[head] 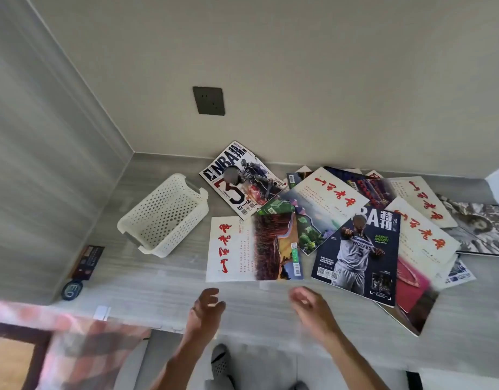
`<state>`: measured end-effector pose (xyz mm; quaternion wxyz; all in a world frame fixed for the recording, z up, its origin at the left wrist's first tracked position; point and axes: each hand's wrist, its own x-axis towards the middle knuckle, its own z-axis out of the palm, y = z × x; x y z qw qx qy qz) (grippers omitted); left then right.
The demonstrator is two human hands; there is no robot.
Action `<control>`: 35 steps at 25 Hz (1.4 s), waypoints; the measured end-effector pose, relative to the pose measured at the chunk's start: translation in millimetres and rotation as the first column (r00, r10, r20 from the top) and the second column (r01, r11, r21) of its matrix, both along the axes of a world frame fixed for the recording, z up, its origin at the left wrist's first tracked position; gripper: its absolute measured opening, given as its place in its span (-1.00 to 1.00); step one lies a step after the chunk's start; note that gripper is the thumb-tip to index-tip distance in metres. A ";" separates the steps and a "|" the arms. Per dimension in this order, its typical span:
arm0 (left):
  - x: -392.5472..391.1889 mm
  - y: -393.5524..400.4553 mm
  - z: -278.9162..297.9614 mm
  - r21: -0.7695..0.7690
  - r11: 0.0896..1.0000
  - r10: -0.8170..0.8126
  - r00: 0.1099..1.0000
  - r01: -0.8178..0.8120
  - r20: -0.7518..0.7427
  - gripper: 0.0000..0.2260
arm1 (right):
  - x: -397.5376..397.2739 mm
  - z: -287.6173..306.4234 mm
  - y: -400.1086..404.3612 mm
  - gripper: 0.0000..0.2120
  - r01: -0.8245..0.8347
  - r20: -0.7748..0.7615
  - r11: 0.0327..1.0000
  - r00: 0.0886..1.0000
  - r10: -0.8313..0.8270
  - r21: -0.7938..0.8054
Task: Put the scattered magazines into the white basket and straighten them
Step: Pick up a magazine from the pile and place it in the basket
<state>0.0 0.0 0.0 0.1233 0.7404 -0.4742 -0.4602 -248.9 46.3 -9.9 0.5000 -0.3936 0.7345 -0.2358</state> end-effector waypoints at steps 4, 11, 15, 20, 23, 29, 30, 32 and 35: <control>-10.4 -62.6 -17.7 0.149 0.987 -0.109 0.938 0.063 0.328 -0.55 | -15.8 -6.4 -100.6 -0.73 0.041 -0.150 0.998 0.988 -0.033 0.052; 1.6 -104.8 -60.4 0.211 0.900 0.410 0.906 -0.382 -0.109 -0.80 | -1.6 -50.0 -120.0 -0.61 0.116 -0.453 0.962 0.891 0.008 0.245; 4.1 -115.4 -46.2 0.100 0.907 0.419 0.862 -0.408 -0.286 -0.88 | 3.6 -51.4 -97.7 -0.62 0.243 -0.345 0.933 0.928 -0.144 0.266; 1.3 -116.9 16.9 -0.284 0.922 0.178 0.939 -0.263 -0.293 -0.81 | 4.6 -25.3 -107.0 -0.62 0.154 -0.427 0.978 0.900 -0.081 0.139; 49.2 -133.9 81.2 -0.523 0.817 0.122 0.958 -0.244 -0.258 -0.84 | 22.2 18.7 -165.3 -0.64 -0.058 -0.357 0.983 0.934 -0.009 -0.176; 161.0 -228.2 173.3 -0.796 0.544 0.112 0.963 -0.267 -0.246 -0.82 | 116.0 78.2 -282.9 -0.77 -0.470 -0.423 0.668 0.871 0.248 -0.577; 168.8 -245.6 171.0 -0.812 0.539 0.118 0.975 -0.222 -0.188 -0.82 | 130.7 74.7 -292.4 -0.73 -0.573 -0.480 0.635 0.809 0.338 -0.518; 180.8 -276.3 153.5 -0.807 0.568 0.123 0.986 -0.163 -0.113 -0.82 | 154.9 54.9 -299.4 -0.60 -0.775 -0.578 0.577 0.602 0.550 -0.258; 197.4 -306.3 123.7 -0.785 0.605 0.081 0.991 -0.132 -0.105 -0.93 | 176.7 17.1 -288.3 -0.47 -0.873 -0.587 0.487 0.387 0.711 0.014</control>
